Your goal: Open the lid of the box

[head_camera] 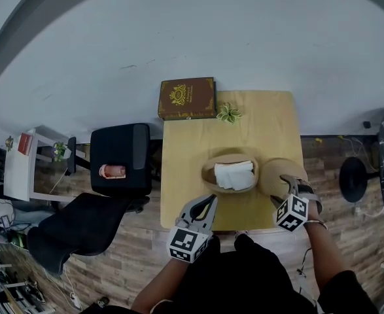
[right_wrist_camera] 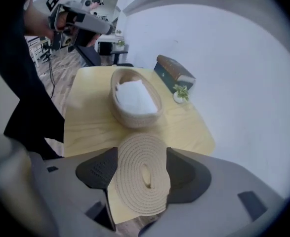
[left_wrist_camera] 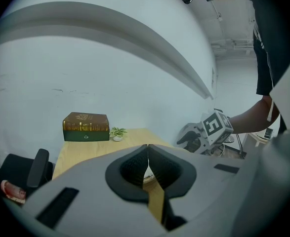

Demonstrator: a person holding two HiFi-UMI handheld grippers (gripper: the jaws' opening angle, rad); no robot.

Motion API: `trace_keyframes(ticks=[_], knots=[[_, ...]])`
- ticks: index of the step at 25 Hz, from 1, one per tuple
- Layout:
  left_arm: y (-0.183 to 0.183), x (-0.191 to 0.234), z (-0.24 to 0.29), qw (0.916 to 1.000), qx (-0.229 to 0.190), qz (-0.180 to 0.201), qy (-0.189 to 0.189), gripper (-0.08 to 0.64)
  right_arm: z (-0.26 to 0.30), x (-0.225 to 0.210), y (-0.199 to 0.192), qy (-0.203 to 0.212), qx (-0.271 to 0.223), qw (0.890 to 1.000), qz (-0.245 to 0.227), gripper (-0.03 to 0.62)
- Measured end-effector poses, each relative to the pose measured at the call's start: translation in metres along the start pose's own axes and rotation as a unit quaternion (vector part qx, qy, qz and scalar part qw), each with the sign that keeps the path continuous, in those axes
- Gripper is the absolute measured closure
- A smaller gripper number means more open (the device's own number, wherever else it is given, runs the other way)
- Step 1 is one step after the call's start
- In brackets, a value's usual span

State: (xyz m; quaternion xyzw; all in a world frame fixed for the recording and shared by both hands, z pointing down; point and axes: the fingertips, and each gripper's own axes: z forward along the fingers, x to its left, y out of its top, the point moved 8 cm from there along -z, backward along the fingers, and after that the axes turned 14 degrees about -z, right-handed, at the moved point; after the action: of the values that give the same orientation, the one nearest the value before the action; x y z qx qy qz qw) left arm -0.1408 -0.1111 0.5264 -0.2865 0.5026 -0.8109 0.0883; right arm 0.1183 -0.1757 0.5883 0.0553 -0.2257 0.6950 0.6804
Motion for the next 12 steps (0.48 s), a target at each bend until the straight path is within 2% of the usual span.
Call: trace_keyframes(ticks=[3,6,12], knots=[[0.006,0.003,-0.002,1.0,-0.003,0.005,0.001,0.538,-0.025,-0.015,0.017,-0.042,-0.045,0.997,0.038,0.279],[0.013,0.011,-0.005,0.9999,-0.006,0.013,0.009,0.538,-0.05,-0.029,0.037,-0.077,-0.099,0.989,0.083,0.302],[0.035,0.028,-0.009,0.9988,-0.03,0.027,0.027,0.538,-0.083,-0.047,0.077,-0.132,-0.197,0.958,0.162,0.358]])
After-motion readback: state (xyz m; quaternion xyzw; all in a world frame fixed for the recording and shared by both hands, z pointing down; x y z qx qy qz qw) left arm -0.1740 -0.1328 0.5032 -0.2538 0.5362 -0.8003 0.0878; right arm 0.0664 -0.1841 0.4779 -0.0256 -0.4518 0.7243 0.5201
